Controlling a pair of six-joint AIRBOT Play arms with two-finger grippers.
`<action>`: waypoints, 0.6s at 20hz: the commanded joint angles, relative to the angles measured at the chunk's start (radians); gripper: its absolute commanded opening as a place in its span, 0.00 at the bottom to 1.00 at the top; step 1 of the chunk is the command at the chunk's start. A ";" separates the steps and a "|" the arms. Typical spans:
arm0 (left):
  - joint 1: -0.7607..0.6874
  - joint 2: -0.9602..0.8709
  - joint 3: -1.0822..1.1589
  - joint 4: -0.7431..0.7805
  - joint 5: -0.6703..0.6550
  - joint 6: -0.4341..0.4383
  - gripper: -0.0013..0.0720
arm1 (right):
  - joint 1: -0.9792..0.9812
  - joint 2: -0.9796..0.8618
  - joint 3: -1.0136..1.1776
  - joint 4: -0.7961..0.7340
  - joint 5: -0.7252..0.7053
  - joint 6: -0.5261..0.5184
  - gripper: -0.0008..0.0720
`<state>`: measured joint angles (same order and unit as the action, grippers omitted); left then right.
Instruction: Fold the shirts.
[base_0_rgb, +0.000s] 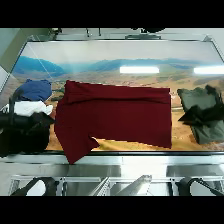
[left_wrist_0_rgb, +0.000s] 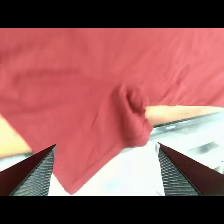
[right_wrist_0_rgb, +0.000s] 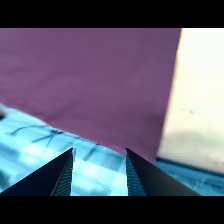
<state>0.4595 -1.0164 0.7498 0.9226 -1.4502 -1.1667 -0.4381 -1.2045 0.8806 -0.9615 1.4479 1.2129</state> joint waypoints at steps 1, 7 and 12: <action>0.048 0.168 -0.234 -0.008 0.064 -0.010 0.97 | 0.000 0.119 -0.244 -0.056 -0.236 0.023 0.51; 0.050 0.269 -0.285 0.002 0.131 -0.013 0.97 | 0.024 -0.024 -0.294 -0.041 -0.266 0.044 0.51; 0.050 0.200 -0.285 0.000 0.126 -0.013 0.97 | 0.066 -0.105 -0.352 0.008 -0.308 0.015 0.51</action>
<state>0.5083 -0.7868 0.4706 0.9226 -1.3334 -1.1786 -0.3901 -1.2659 0.5644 -0.9661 1.1954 1.2545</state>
